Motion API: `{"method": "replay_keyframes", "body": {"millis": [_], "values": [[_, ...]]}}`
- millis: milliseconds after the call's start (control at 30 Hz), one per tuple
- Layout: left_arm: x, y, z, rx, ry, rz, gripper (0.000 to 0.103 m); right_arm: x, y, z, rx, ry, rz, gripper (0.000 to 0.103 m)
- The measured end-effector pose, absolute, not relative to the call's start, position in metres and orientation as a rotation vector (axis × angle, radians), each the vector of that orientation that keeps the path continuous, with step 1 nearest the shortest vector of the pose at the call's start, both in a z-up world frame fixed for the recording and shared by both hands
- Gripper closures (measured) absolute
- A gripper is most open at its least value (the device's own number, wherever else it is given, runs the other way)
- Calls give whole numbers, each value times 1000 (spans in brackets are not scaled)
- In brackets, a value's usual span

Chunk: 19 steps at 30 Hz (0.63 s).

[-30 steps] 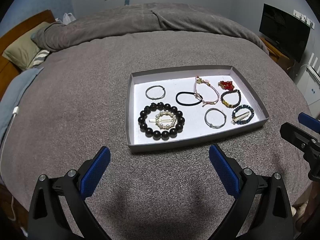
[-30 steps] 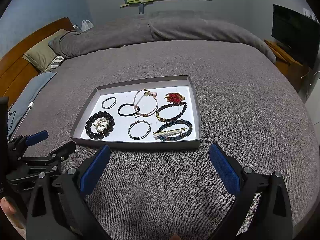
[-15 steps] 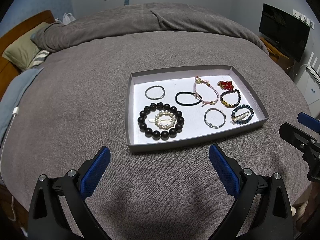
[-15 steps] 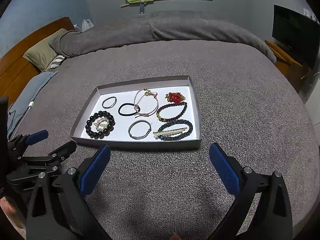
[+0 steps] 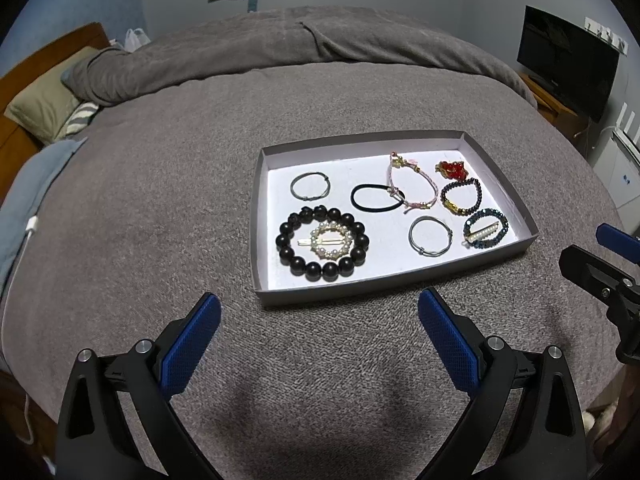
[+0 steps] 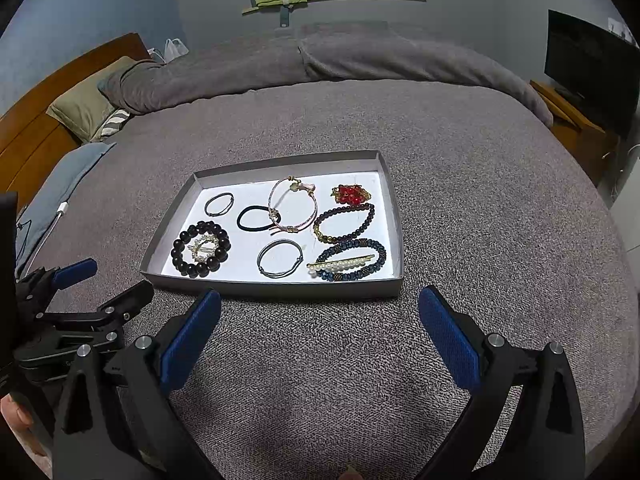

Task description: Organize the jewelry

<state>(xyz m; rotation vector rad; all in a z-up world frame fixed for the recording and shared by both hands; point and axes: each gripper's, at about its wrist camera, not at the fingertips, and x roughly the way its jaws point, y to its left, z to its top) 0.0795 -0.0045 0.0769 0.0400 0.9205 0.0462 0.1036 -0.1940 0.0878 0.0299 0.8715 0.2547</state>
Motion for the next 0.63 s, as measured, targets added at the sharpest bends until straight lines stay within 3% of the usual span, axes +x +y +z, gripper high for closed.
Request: {"method": "replay_keyframes", "body": {"millis": [633], "values": [[80, -4, 75, 43, 925, 44, 5, 105, -197, 87, 28, 873, 259, 5]]}}
